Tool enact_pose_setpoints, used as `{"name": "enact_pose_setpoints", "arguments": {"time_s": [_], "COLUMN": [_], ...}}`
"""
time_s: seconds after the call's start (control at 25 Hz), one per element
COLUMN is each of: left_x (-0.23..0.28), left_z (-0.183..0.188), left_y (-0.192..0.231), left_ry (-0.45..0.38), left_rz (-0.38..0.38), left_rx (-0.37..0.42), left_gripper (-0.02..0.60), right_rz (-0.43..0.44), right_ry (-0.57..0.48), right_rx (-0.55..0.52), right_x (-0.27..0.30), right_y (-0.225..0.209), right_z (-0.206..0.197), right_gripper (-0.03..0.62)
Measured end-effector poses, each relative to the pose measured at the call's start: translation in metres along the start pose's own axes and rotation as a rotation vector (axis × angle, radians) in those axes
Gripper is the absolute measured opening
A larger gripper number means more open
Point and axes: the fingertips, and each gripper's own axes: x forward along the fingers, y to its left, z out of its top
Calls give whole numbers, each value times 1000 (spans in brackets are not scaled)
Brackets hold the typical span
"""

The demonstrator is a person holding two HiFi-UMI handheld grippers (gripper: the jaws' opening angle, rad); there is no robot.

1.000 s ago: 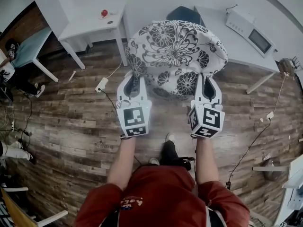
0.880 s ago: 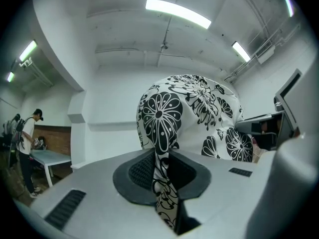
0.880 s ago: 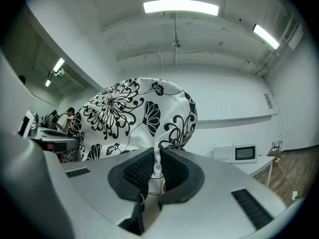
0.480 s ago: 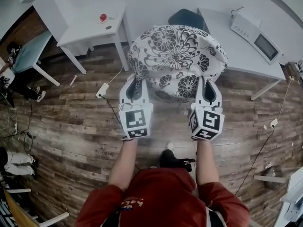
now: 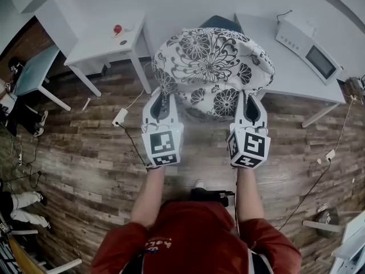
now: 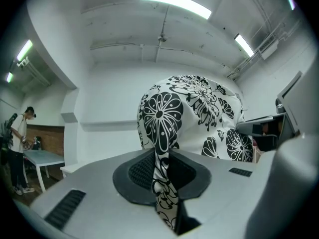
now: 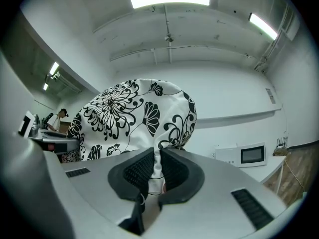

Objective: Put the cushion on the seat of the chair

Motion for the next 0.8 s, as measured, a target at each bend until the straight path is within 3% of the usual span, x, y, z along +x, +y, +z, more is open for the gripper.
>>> {"name": "enact_pose_setpoints", "arguments": {"time_s": [0.6,0.8], "left_x": [8,2], "left_z": [-5,3], "left_y": [-3,0], "left_ry": [-38,-19], "left_rz": [36,-23], "left_rx": [6,-7], "left_gripper": [52,52], "right_rz": [19,-41], "right_ry": [-52,-24], "right_rx": [5,1], "right_x": [9,-8], "right_y": [-5,1], "right_z": [-3,7], "right_gripper": [44,44]}}
